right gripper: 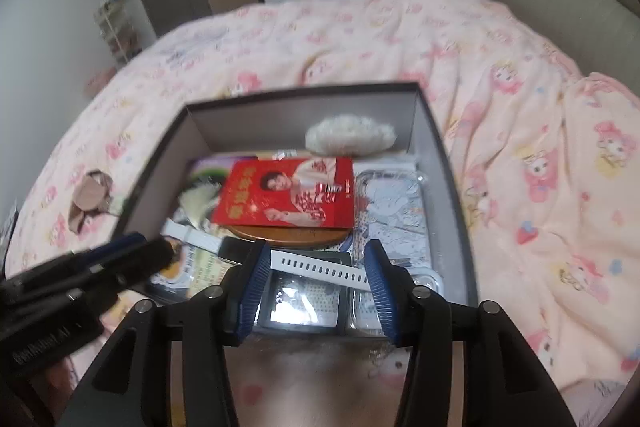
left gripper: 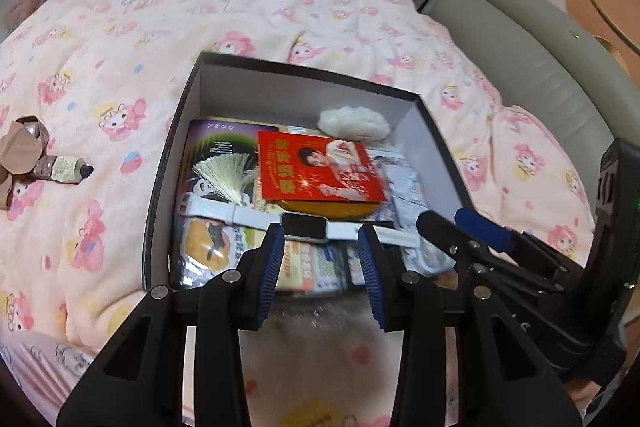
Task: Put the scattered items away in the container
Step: 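Lower the watch into the box and open both grippers, then withdraw both grippers from the box toward the beige cloth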
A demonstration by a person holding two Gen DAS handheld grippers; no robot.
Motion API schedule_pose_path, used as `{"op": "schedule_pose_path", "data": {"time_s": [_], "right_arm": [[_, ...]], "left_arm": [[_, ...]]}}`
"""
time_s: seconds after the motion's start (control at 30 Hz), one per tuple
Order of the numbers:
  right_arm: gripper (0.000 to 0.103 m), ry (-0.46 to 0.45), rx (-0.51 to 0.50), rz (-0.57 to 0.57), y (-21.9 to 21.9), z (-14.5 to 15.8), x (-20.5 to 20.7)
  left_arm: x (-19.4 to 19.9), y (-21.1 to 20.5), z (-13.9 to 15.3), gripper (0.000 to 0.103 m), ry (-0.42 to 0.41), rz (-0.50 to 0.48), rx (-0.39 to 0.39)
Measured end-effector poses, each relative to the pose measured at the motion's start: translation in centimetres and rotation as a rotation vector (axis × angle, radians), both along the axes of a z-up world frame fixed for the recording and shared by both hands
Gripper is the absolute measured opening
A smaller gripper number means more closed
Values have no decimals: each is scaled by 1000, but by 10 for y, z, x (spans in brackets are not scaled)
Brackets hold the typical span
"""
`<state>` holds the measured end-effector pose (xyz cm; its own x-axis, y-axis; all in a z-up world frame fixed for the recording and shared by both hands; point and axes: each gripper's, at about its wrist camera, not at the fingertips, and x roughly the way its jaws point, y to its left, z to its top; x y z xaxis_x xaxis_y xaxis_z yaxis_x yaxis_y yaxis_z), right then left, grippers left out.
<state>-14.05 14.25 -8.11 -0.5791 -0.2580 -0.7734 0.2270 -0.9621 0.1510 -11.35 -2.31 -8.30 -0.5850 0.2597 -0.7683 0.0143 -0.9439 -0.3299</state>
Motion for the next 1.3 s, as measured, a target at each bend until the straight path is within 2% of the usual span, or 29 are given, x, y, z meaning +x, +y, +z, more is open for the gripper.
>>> {"op": "schedule_pose_path", "data": {"time_s": [0.07, 0.27, 0.6, 1.0, 1.3], "right_arm": [[50, 14, -25, -3, 2, 8, 11], [51, 26, -56, -6, 2, 27, 39], [51, 69, -41, 42, -32, 53, 78], [51, 89, 2, 172, -108, 62, 94], [51, 78, 34, 256, -162, 56, 99]], "left_arm": [[9, 4, 7, 42, 7, -25, -7], [39, 8, 28, 44, 45, -64, -59], [82, -21, 51, 44, 77, -50, -71], [118, -93, 54, 44, 84, 70, -56], [136, -143, 42, 44, 74, 164, -44]]}}
